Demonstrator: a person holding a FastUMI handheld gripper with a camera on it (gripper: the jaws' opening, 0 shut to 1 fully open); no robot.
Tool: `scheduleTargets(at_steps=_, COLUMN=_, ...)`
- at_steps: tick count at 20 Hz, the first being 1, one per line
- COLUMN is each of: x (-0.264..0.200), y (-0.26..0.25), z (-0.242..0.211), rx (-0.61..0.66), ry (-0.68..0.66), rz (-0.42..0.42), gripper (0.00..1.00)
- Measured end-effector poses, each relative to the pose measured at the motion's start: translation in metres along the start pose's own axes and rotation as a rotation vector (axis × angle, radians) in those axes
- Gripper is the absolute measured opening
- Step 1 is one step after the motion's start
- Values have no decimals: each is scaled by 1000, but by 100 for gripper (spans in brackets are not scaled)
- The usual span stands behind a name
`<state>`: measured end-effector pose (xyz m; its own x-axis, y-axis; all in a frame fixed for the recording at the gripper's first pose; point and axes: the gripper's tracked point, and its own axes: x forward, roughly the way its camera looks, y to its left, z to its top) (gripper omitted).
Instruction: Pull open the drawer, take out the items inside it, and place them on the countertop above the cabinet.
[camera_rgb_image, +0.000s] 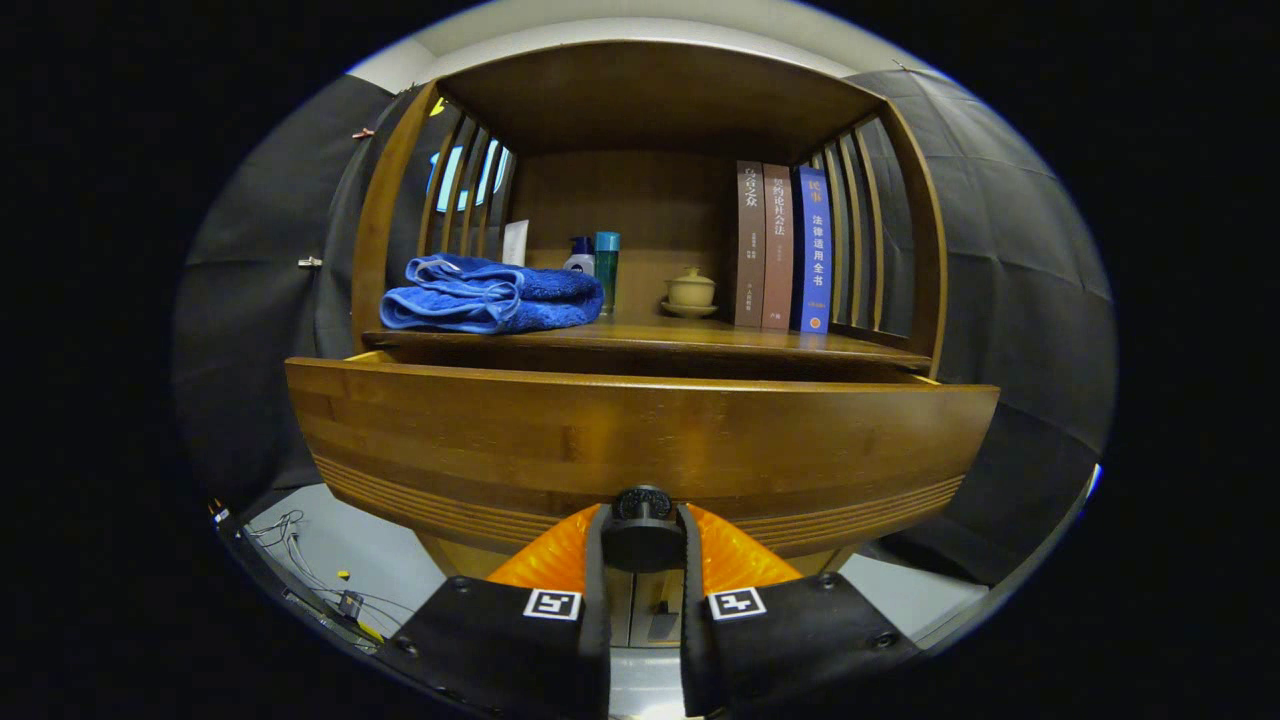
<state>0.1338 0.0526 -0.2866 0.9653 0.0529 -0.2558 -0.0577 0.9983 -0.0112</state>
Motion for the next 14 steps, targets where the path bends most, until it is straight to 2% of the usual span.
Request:
scheduleTargets(at_steps=8, x=-65, y=-2, z=-18, rx=-6, ry=21, rz=6, gripper=32)
scheduleTargets(at_steps=14, x=-68, y=-4, z=-24, rx=-5, ry=28, rz=-15, gripper=31)
